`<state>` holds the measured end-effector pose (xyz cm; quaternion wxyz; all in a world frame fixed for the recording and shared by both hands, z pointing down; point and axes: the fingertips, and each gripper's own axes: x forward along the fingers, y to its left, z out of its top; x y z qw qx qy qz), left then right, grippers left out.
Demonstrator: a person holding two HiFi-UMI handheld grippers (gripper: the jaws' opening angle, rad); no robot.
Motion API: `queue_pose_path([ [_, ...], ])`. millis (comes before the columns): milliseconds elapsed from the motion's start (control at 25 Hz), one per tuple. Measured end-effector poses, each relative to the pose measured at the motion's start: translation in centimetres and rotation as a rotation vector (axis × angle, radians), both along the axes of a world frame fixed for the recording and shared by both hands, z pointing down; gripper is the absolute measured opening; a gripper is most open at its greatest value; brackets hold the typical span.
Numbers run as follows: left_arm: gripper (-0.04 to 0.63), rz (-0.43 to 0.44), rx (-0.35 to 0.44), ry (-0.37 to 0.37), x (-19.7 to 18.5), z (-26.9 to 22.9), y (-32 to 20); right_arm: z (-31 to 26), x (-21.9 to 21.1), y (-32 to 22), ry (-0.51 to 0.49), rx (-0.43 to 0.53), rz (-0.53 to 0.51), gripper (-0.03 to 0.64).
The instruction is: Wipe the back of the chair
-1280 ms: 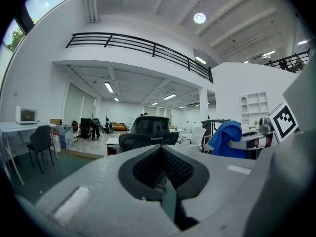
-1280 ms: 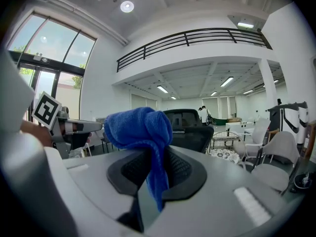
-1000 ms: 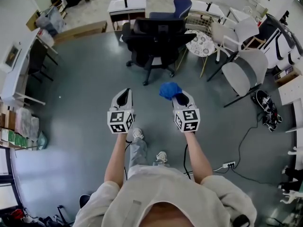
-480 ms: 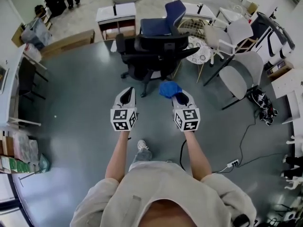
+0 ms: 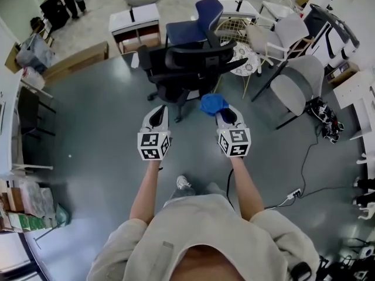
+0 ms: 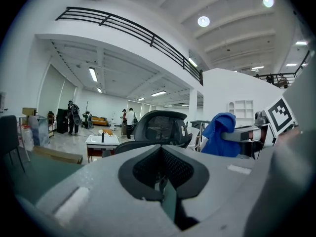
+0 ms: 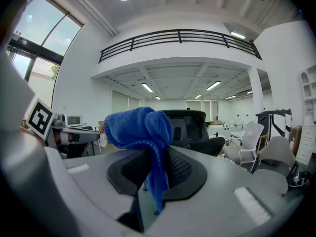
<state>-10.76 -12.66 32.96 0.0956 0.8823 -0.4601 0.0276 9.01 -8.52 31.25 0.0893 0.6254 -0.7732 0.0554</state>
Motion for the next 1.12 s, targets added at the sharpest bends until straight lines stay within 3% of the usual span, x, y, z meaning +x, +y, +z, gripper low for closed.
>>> queue_pose_path([
  [240,0.005,-0.012,-0.041,-0.009,0.3,2.3,-1.6,1.3,0.3,-2.3,0.008,-0.014,-0.026,0.069],
  [600,0.005,-0.112,-0.092,-0.020,1.8,7.4,-2.7,5.2,2.3,-5.7,0.000,-0.028,-0.107,0.067],
  [880,0.005,-0.222,-0.075,-0.051,2.1,10.3,-3.7,9.7,3.9,-7.2,-0.023,-0.041,-0.179,0.069],
  [1120,0.005,-0.233,-0.062,-0.058,1.8,12.4,-4.0,12.8,3.3,-8.2,-0.019,-0.051,-0.206,0.069],
])
